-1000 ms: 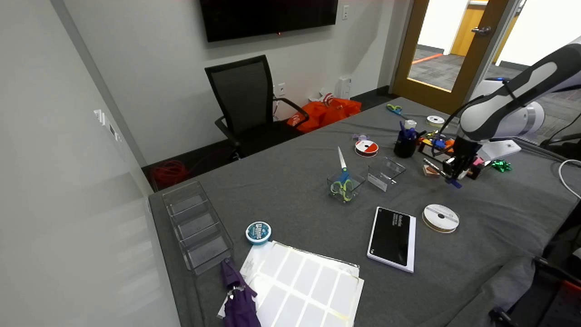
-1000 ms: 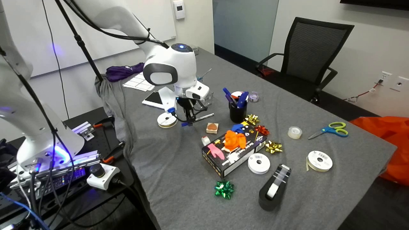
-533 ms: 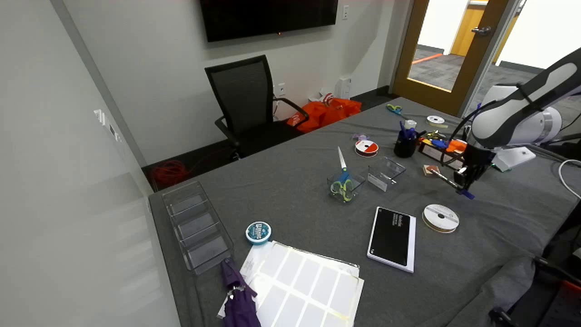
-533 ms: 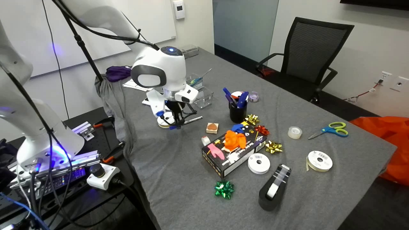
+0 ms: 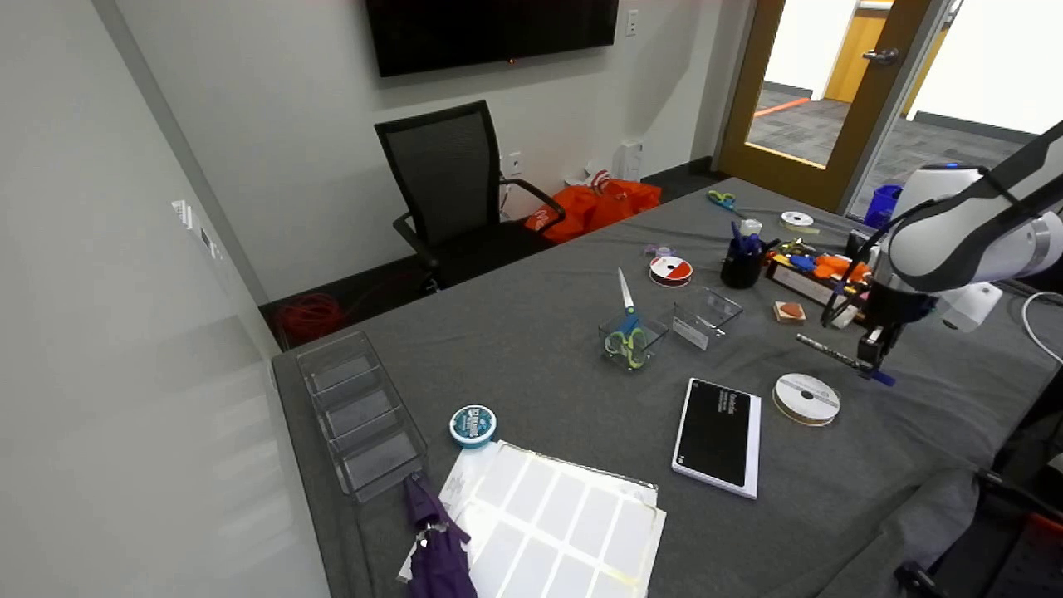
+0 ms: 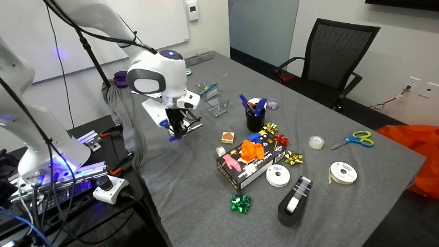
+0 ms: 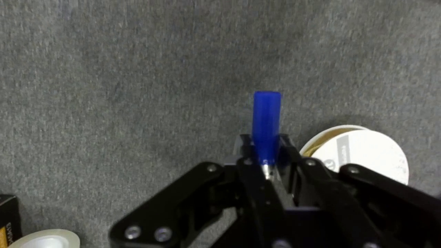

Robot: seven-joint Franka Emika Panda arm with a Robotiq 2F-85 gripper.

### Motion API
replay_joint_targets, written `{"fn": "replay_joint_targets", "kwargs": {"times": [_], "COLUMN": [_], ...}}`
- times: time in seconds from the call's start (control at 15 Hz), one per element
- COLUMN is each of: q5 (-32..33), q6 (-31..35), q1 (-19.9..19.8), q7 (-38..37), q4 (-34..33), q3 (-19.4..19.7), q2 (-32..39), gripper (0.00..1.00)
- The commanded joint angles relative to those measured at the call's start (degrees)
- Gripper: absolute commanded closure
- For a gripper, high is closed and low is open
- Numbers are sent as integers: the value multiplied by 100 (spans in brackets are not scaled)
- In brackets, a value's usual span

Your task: Move the marker to the left

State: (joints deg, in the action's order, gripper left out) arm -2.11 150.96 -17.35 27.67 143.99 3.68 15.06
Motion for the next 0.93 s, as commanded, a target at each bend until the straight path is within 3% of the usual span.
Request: {"fn": "replay_joint_targets", "kwargs": {"times": [0.0,0.4,0.87], "q5": [221,-15,-699], "q6": [290,877,757], "q1": [174,300,302], "q7": [200,371,603], "q4": [453,802,1136], "q3": [-16,-376,-971], "q2": [-316,-165,-445], "gripper": [95,95,95]}}
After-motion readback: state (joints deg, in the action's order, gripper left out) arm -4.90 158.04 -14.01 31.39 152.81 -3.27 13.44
